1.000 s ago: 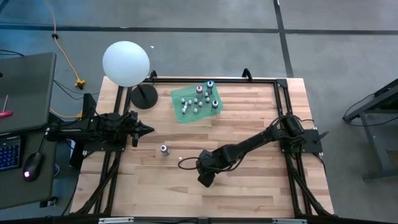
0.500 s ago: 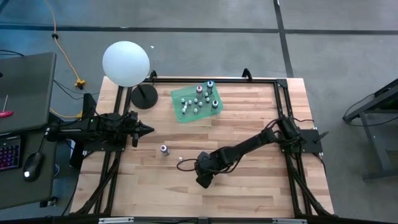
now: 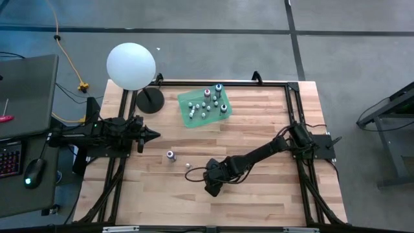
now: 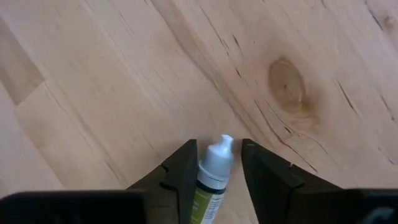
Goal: Pick & Place food coloring
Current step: Put the small green dye bottle in the green bin
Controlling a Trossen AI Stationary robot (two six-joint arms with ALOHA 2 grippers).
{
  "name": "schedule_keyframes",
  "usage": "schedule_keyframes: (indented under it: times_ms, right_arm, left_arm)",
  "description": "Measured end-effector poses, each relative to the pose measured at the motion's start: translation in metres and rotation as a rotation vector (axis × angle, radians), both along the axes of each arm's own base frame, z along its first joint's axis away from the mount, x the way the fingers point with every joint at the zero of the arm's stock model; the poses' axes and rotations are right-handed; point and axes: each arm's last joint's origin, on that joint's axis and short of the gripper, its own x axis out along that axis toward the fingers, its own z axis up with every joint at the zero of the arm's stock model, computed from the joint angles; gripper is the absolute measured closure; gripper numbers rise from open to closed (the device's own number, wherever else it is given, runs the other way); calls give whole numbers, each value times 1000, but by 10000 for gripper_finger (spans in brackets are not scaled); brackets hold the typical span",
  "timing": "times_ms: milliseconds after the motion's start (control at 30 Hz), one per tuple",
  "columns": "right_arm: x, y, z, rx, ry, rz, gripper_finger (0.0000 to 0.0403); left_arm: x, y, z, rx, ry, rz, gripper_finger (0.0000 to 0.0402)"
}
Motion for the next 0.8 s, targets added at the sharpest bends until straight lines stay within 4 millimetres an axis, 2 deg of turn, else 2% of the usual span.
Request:
schedule_keyframes:
  times_ms: [500, 800]
  right_arm:
    - [0, 4, 0, 32, -1, -3, 365]
    - [0, 4, 0, 28, -3, -5, 367]
  left_arm:
    - [0, 0, 0, 0, 0, -1, 401]
    - [0, 0, 0, 0, 0, -1, 401]
